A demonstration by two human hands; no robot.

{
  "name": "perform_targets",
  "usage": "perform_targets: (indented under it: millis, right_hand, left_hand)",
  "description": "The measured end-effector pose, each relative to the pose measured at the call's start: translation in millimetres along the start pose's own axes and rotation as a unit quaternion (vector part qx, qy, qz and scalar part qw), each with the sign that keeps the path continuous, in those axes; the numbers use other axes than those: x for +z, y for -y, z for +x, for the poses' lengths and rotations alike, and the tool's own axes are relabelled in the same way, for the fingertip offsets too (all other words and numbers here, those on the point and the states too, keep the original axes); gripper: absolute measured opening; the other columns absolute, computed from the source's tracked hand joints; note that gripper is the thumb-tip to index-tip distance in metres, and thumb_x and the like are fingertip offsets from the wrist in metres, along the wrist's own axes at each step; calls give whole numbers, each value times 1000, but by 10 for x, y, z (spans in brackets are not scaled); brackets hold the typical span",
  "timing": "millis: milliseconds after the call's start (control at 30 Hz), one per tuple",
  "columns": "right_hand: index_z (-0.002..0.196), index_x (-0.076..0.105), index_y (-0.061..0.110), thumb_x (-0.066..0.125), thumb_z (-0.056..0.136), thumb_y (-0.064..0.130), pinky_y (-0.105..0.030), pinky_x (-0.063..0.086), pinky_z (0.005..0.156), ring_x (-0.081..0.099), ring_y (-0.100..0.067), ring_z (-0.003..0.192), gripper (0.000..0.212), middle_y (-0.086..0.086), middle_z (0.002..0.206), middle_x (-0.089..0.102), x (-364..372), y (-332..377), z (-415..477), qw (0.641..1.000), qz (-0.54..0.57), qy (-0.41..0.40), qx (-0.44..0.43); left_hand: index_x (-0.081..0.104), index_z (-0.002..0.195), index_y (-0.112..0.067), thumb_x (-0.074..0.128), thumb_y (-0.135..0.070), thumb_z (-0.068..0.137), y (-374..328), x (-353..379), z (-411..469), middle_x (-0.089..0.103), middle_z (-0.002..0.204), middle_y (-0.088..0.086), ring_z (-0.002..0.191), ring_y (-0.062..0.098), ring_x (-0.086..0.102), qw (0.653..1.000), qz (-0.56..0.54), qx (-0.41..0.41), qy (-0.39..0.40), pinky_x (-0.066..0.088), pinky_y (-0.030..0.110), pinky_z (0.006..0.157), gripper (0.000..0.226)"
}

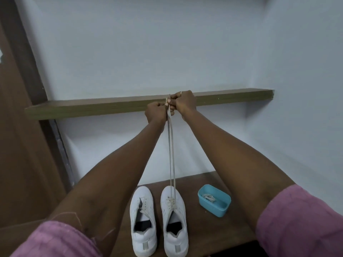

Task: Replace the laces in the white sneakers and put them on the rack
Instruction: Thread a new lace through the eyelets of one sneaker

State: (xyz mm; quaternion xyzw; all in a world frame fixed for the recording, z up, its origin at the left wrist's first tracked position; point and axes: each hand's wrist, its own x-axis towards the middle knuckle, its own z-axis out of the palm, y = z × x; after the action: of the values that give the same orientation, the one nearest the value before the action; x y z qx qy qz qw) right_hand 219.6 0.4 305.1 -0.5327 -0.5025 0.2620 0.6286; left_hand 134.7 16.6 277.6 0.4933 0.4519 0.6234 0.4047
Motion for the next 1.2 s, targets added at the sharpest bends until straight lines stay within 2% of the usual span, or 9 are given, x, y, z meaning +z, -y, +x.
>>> perform_targets:
  millis: [133,267,533,667,900,967,1067,1133,1200]
  right_hand:
    - [82,70,4,74,79,6,-34,58,75,67,-22,73,5,-10,78,71,28,-259,-82,999,46,11,-12]
    - [105,69,4,68,85,13,-29,52,70,62,-17,81,23,-11,100,70,-7,-788,-358,993,-42,98,50]
    - [105,69,0,68,82,4,-13,47,55,60,-13,74,24,-15,106,70,-66,-2044,-1049,885,-303,321,151]
    - [102,65,-12,62,86,0,-13,47,53,59,-6,54,21,-7,72,70,-9,-2299,-1164,898,-254,311,182]
    - [100,61,-16,61,89,2,-19,52,59,59,-13,59,22,-17,80,63,-28,-2463,-1123,916,-172,276,236]
    - [89,63,-8,61,89,4,-22,54,63,60,-13,60,12,-15,75,62,-51,-2517,-1109,921,-134,256,261]
    - [80,58,5,60,91,5,-22,55,64,60,-12,60,11,-8,70,60,-77,-2629,-1074,925,-78,221,299]
    - [77,55,7,58,92,6,-20,54,62,58,-11,60,16,-7,72,58,-87,-2673,-1073,918,-35,207,337]
    - [75,51,10,52,96,8,-15,52,56,58,-5,53,21,-4,72,54,-82,-2752,-1074,902,2,204,381]
  left_hand:
    - [61,71,-8,53,0,89,-15,4,3,61,62,6,47,15,56,1000,13,8,-16,55,30,56,22]
    - [55,69,-10,49,-1,94,29,-3,57,53,58,6,44,13,45,999,-37,2,-18,44,24,44,27]
    - [55,73,-11,49,-1,95,99,184,-33,54,63,5,51,11,47,998,-51,39,28,42,20,47,25]
    - [56,80,-9,47,1,94,181,451,-170,55,66,3,53,9,48,996,-18,55,64,39,17,48,20]
    - [61,100,1,45,5,93,644,798,-411,59,76,6,60,10,52,982,54,58,174,44,11,51,18]
    - [56,121,4,47,-1,95,841,779,-398,65,95,14,83,21,61,951,169,68,248,48,22,75,28]
    - [42,138,0,46,-19,99,1226,578,-292,49,137,18,128,29,43,820,436,71,363,33,29,102,44]
    - [60,109,0,47,-15,98,1497,348,-244,61,110,9,113,25,50,786,490,56,373,34,27,96,23]
    - [55,74,-11,49,-6,92,1762,76,-239,52,72,-3,86,18,49,794,510,34,331,37,25,78,20]
